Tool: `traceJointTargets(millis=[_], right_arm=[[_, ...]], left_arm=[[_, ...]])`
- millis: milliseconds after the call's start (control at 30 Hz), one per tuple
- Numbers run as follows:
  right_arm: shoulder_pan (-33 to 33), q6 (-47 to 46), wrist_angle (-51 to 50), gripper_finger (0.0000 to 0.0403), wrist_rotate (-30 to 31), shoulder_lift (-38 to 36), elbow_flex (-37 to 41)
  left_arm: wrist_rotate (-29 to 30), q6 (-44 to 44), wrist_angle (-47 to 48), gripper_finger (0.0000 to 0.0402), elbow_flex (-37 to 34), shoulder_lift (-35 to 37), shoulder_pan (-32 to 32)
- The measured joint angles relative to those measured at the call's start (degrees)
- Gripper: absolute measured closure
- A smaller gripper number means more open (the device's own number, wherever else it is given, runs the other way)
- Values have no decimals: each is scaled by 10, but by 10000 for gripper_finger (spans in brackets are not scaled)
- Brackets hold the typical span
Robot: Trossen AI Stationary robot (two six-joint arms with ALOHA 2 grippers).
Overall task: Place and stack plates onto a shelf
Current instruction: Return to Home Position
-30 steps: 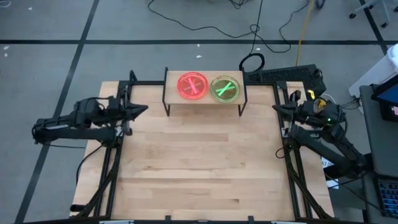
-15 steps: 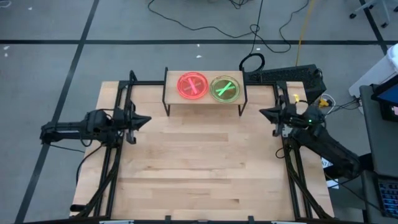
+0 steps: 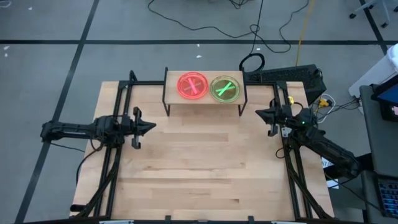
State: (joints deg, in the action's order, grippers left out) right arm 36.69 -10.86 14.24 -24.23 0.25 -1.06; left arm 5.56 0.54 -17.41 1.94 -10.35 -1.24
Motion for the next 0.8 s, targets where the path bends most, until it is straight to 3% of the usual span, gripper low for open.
traceJointTargets(millis=[800], right_arm=[[0,13,-85,403,2,0,2]], left_arm=[[-1,11,6,393,-14,0,-14]])
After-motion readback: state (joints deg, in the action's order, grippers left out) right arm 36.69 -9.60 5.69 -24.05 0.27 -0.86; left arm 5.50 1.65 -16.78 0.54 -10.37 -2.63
